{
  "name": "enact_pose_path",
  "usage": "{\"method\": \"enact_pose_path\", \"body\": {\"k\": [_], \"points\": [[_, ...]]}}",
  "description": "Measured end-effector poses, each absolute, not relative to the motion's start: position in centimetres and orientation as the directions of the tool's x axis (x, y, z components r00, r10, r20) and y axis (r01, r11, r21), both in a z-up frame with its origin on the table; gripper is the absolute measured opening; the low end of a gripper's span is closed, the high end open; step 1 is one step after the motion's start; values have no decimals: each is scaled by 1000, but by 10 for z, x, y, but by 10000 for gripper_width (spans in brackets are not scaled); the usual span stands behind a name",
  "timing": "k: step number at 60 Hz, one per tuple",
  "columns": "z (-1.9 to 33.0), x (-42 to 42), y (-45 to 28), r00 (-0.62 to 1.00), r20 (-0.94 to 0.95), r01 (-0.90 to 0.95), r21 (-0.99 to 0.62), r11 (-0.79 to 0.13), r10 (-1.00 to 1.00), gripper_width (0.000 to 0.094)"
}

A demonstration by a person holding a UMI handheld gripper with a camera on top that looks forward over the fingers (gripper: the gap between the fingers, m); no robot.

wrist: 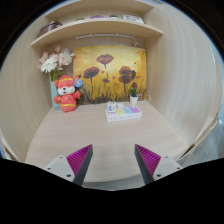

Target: Unplug charger

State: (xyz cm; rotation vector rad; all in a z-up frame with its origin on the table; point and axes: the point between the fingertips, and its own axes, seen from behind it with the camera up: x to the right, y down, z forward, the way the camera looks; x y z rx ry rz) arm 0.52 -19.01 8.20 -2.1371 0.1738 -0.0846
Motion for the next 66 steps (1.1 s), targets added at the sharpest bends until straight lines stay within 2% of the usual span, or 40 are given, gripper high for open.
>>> {"method": "enact_pose_path", "body": {"k": [24, 28, 36, 47, 57, 59, 61, 66], "points": [[51, 33, 38, 1000, 23, 13, -847, -532, -12, 840], [48, 35, 62, 1000, 22, 18, -845, -535, -1, 751], [27, 36, 84, 999, 33, 37, -825, -564, 18, 339], [27, 34, 84, 999, 0, 22, -827, -562, 40, 268], [26, 35, 85, 997, -65, -31, -773, -633, 30, 203], [43, 35, 88, 992, -121, -78, -760, -645, 22, 204], [82, 45, 101, 989, -148, -117, -811, -573, 8, 204], [199, 93, 125, 999, -52, -45, -931, -363, 9, 202]]}}
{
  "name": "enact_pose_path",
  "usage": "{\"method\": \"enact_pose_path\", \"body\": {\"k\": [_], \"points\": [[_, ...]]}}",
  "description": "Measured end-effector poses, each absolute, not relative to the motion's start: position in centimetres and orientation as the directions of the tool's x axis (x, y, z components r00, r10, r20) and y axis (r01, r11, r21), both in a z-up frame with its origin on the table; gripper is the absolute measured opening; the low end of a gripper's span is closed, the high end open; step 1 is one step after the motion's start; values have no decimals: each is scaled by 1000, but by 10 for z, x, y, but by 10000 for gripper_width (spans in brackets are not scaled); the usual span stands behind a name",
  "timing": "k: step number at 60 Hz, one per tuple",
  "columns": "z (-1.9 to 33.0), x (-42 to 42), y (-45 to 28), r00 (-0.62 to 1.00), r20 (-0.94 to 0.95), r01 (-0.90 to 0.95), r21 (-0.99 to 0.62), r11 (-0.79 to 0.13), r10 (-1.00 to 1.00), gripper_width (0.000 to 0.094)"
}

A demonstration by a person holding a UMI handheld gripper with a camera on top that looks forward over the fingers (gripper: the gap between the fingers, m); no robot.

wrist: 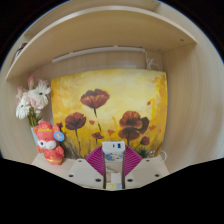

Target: Unplug charger

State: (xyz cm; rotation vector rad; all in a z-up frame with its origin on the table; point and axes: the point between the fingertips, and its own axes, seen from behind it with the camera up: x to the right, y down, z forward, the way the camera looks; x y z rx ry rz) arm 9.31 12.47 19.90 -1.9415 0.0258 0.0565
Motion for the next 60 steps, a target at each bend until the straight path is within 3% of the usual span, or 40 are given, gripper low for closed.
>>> {"method": "enact_pose_path", "body": {"k": [5, 13, 28, 33, 39, 44, 51, 54, 60], "points": [[271, 138, 129, 999, -30, -33, -956, -290, -13, 203], [213, 208, 116, 997, 31, 1, -920, -393, -71, 201], [43, 266, 75, 994, 70, -6, -751, -661, -88, 200], [13, 273, 64, 992, 73, -17, -711, -703, -98, 200], [0, 283, 57, 989, 90, -23, -697, -717, -119, 282], [0, 283, 57, 987, 103, -18, -699, -715, -125, 377], [27, 283, 61, 981, 133, 4, -736, -677, -140, 707], [47, 278, 61, 981, 126, 0, -759, -651, -146, 767], [109, 258, 61, 984, 100, -3, -822, -569, -151, 785]]}}
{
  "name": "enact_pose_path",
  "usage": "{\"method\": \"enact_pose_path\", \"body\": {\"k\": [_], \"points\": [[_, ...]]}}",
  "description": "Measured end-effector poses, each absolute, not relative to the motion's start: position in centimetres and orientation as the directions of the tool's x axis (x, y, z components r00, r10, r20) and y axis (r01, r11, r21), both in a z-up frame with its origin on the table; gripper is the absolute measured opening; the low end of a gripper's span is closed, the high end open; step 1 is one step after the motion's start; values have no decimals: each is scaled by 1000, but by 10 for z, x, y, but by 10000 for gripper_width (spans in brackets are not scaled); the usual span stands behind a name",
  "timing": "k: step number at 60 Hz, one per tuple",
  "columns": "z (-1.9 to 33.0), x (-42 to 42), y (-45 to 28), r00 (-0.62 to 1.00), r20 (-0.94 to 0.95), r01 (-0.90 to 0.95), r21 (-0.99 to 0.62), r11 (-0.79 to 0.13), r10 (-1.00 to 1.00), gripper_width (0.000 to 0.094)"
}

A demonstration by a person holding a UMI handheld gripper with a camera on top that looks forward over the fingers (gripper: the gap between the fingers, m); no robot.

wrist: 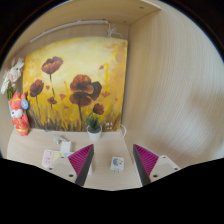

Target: Unplug charger

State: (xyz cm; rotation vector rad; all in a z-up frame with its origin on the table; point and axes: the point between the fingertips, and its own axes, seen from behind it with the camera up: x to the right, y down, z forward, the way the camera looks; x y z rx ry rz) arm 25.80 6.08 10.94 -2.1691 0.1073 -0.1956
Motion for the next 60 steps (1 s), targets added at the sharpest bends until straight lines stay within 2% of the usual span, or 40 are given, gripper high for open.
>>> {"method": "enact_pose_path", "body": {"k": [7, 13, 20, 25, 43, 47, 60], "points": [[192, 218, 44, 991, 39, -22, -899, -438, -130, 795], [247, 173, 15, 995, -1, -36, -929, -370, -95, 798], [274, 117, -26, 999, -29, -42, -945, -325, -46, 802], [271, 77, -57, 1000, -26, -28, -943, -332, -9, 801], [212, -40, -158, 991, -26, 38, -893, -448, 135, 809], [204, -53, -172, 986, -16, 62, -887, -458, 164, 836], [190, -76, -201, 977, 0, 104, -874, -475, 215, 834]]}}
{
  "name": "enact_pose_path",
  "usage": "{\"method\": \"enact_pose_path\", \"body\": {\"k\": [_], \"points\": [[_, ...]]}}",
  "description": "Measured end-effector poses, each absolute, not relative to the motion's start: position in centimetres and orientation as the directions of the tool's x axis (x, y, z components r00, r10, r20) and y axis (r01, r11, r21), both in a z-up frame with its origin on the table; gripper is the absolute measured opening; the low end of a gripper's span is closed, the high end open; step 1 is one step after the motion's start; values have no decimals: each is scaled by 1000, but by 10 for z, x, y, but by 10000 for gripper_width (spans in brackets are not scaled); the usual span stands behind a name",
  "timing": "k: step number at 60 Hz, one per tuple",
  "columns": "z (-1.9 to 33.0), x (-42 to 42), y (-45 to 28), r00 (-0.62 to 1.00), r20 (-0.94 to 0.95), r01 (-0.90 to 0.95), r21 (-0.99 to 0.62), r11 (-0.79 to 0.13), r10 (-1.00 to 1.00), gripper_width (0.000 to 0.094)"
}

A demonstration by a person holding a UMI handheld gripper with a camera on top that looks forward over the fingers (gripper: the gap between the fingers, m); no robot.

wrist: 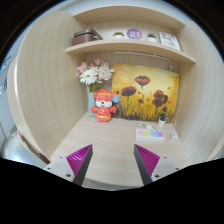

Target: Unplug charger

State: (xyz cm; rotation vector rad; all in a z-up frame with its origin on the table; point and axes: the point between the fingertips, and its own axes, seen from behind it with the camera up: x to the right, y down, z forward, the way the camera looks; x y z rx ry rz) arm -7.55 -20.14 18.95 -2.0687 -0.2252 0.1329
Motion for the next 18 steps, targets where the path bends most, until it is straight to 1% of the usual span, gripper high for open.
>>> {"method": "enact_pose_path", "body": {"k": [18], "points": [[184, -78, -211, 978, -22, 84, -867, -491, 207, 826]]}}
